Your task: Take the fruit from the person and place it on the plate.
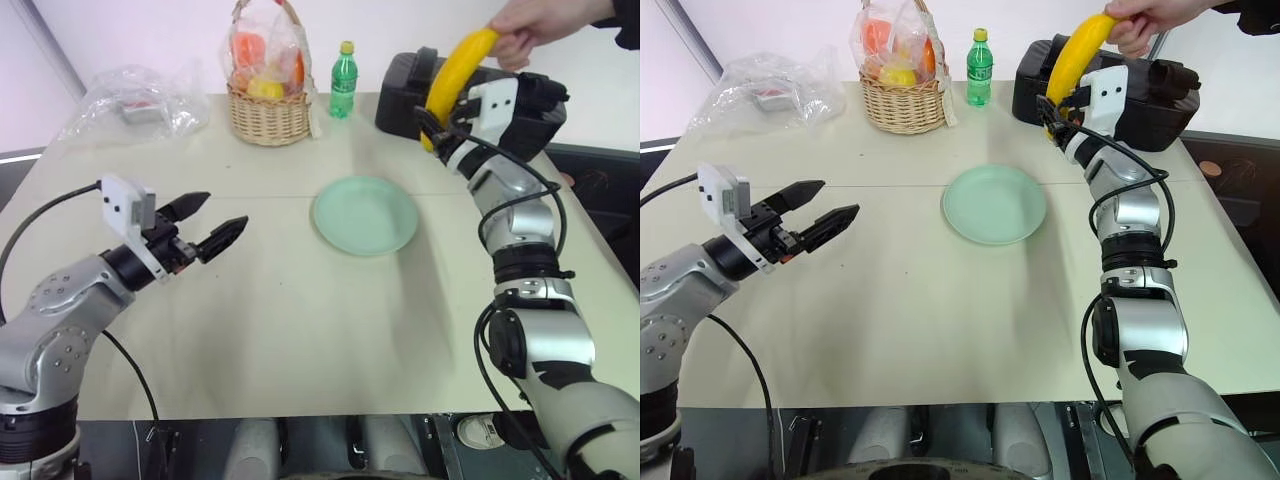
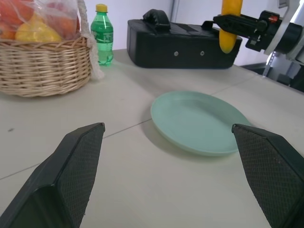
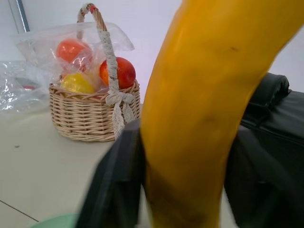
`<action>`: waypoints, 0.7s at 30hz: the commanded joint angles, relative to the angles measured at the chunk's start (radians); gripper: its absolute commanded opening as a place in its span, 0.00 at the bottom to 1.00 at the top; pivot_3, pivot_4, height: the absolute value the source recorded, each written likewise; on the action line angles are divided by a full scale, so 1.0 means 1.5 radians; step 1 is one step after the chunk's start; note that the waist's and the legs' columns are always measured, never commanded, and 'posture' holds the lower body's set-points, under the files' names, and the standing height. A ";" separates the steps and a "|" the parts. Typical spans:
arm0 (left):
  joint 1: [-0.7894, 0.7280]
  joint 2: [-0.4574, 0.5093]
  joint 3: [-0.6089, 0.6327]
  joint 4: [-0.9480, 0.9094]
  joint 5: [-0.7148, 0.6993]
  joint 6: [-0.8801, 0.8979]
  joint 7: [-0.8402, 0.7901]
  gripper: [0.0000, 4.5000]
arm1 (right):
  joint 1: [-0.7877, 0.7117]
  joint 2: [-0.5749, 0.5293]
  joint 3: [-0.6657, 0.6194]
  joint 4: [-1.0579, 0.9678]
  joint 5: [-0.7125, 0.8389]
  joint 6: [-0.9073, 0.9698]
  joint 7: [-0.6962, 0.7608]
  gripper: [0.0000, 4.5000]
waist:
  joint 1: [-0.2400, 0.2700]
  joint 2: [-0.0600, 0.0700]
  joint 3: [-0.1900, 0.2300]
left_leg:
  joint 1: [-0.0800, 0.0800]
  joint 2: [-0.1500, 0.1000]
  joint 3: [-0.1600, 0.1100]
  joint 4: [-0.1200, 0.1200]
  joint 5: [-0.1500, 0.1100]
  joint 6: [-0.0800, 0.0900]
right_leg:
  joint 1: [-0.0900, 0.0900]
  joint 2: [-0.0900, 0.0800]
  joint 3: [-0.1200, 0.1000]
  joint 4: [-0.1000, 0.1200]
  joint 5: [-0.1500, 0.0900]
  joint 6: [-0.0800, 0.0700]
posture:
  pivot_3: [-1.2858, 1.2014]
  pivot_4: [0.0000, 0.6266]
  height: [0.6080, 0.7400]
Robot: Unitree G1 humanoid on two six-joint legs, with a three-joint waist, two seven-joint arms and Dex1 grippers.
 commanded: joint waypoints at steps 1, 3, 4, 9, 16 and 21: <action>-0.007 0.004 0.019 -0.023 0.001 -0.017 0.004 1.00 | -0.018 0.005 -0.006 -0.052 0.003 0.005 -0.006 0.27 | 0.000 0.000 0.000 | 0.000 0.000 0.000 0.000 0.000 0.000 | 0.000 0.000 0.000 0.000 0.000 0.000 | 0.52 0.24 1.00; -0.007 0.005 0.019 -0.022 0.002 -0.016 0.004 1.00 | -0.013 0.007 0.009 -0.084 0.004 0.031 0.011 0.27 | 0.000 0.000 0.000 | 0.000 0.000 0.000 0.000 0.000 0.000 | 0.000 0.000 0.000 0.000 0.000 0.000 | 0.52 0.24 1.00; -0.007 0.006 0.019 -0.022 0.002 -0.016 0.004 1.00 | -0.007 0.008 0.021 -0.106 0.006 0.053 0.025 0.27 | -0.001 0.000 0.000 | 0.000 0.000 0.000 0.000 0.000 0.000 | 0.000 0.000 0.000 0.000 0.000 0.000 | 0.52 0.24 1.00; 0.002 0.023 0.016 -0.018 0.020 -0.014 -0.004 1.00 | 0.068 -0.036 0.194 -0.236 -0.054 0.251 0.151 0.27 | 0.000 0.000 0.000 | 0.000 0.000 0.000 0.000 0.000 0.000 | 0.000 0.000 0.000 0.000 0.000 0.000 | 0.52 0.24 1.00; 0.004 0.014 0.013 -0.022 0.032 -0.019 0.005 1.00 | 0.098 -0.075 0.297 -0.296 -0.119 0.269 0.224 0.27 | 0.004 0.000 0.000 | -0.002 0.000 0.000 0.001 0.000 0.000 | -0.002 0.000 0.000 0.000 0.000 0.000 | 0.52 0.24 1.00; 0.008 -0.006 0.010 -0.036 0.033 -0.021 0.025 1.00 | 0.076 -0.077 0.282 -0.230 -0.153 0.238 0.198 0.55 | 0.002 0.000 0.000 | -0.002 -0.001 0.000 0.001 0.000 0.000 | -0.002 -0.001 -0.001 0.000 0.000 0.000 | 0.52 0.24 1.00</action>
